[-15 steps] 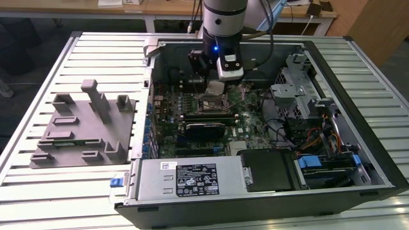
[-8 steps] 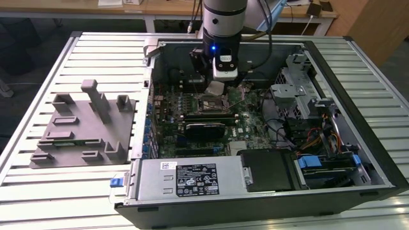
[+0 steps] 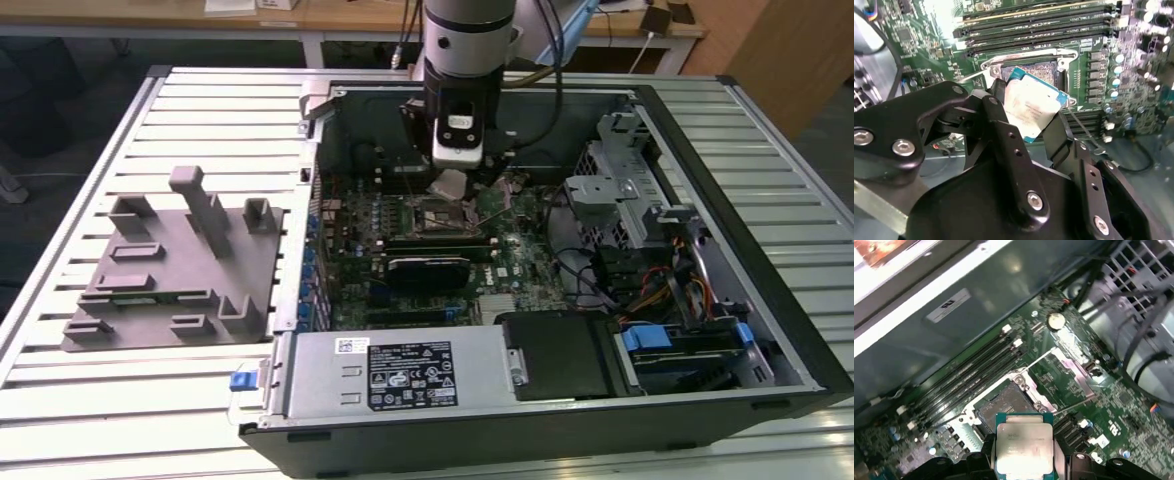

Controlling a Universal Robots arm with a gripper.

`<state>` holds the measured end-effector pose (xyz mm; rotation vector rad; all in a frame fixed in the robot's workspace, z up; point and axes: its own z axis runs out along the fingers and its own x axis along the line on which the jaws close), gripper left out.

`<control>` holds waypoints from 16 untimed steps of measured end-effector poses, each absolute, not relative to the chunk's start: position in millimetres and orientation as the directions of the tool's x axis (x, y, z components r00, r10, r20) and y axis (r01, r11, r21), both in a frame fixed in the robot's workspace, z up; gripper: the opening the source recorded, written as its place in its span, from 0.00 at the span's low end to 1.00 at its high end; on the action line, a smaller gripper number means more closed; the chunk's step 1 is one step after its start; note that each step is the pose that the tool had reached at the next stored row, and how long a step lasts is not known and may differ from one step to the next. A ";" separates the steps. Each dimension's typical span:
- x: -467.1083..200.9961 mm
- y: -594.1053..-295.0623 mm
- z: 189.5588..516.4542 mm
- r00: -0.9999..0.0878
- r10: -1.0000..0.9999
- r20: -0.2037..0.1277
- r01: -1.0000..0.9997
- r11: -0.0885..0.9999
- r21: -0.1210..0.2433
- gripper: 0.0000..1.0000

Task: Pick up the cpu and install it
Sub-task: 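Place the cpu into insertion slot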

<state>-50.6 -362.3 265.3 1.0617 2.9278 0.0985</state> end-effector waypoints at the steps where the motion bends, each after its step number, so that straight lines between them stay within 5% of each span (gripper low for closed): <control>1: -50.6 -362.3 265.3 -0.756 0.654 -0.003 0.653 0.754 0.068 0.54; 16: -50.6 -362.3 264.4 -0.558 0.830 -0.003 0.828 0.557 0.068 0.54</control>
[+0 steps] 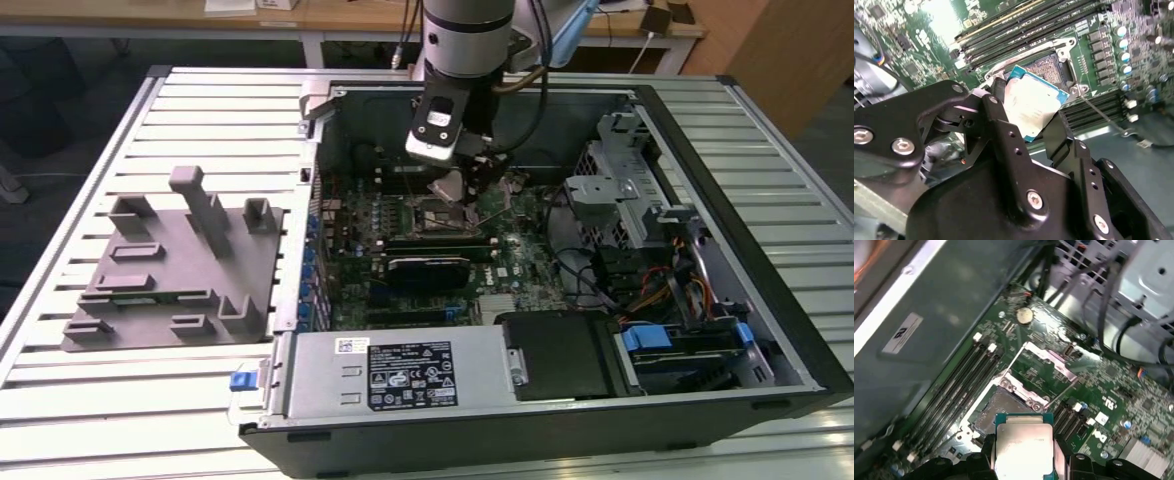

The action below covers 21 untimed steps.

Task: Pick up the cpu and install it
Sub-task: 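Place the cpu into insertion slot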

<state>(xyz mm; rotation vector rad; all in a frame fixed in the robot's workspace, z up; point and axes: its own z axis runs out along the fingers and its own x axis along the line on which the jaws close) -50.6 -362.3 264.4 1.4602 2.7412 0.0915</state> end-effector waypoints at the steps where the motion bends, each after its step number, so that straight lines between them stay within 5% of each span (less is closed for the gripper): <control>1: -50.6 -362.3 264.4 -0.543 0.840 -0.003 0.838 0.542 0.068 0.54; 21: -50.6 -362.3 263.5 -0.212 0.977 -0.003 0.975 0.211 0.068 0.54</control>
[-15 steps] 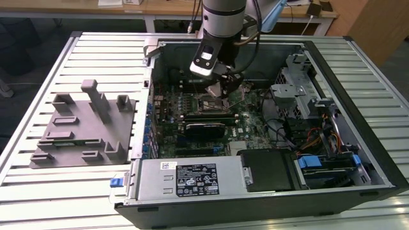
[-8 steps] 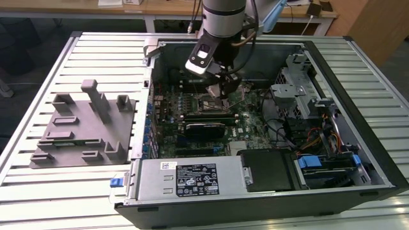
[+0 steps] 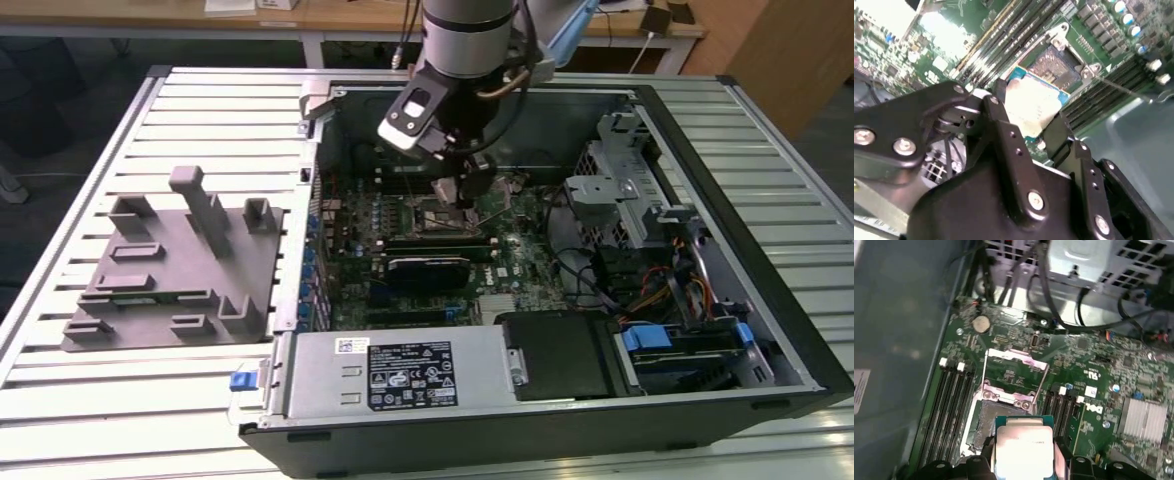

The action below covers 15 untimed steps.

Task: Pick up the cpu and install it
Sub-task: 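Place the cpu into insertion slot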

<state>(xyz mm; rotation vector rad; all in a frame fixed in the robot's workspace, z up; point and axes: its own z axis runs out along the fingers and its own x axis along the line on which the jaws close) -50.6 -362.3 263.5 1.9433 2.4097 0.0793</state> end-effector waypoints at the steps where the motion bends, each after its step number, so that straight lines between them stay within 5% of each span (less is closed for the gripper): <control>1: -50.6 -362.3 263.4 -0.194 0.981 -0.003 0.979 0.194 0.068 0.54; 15: -50.6 -362.3 259.4 -0.011 1.000 -0.003 0.998 0.011 0.068 0.54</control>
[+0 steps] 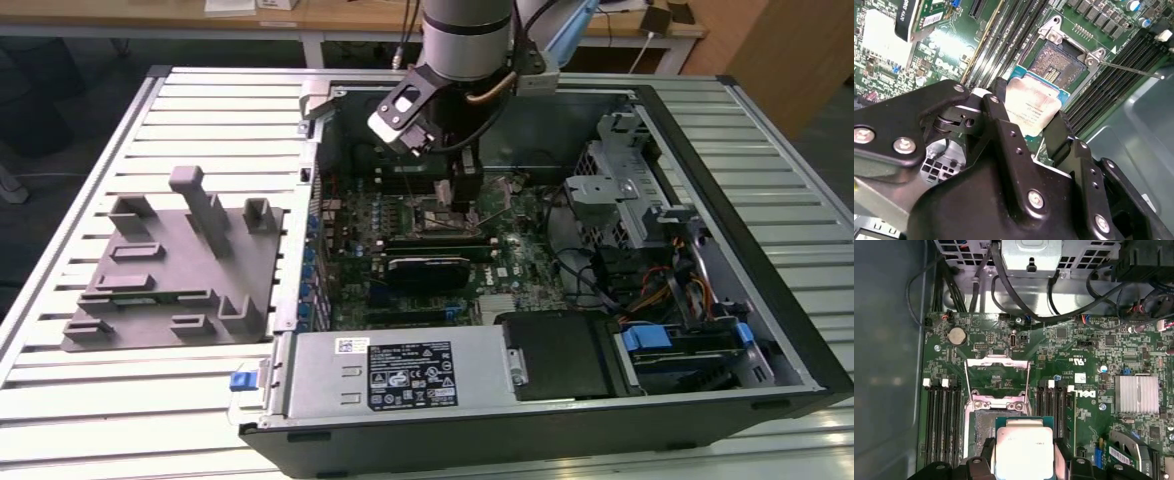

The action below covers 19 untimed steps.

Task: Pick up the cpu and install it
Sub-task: 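Place the cpu into insertion slot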

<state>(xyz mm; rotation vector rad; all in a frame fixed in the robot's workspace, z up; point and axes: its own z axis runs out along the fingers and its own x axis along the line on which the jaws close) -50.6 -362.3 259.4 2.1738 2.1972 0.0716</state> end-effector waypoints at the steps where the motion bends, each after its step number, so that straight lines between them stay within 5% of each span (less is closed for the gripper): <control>1: -50.6 -362.2 258.1 -0.010 1.000 -0.003 0.998 0.011 0.068 0.54; 19: -50.9 -355.9 239.3 -0.070 0.998 -0.003 0.995 0.070 0.068 0.54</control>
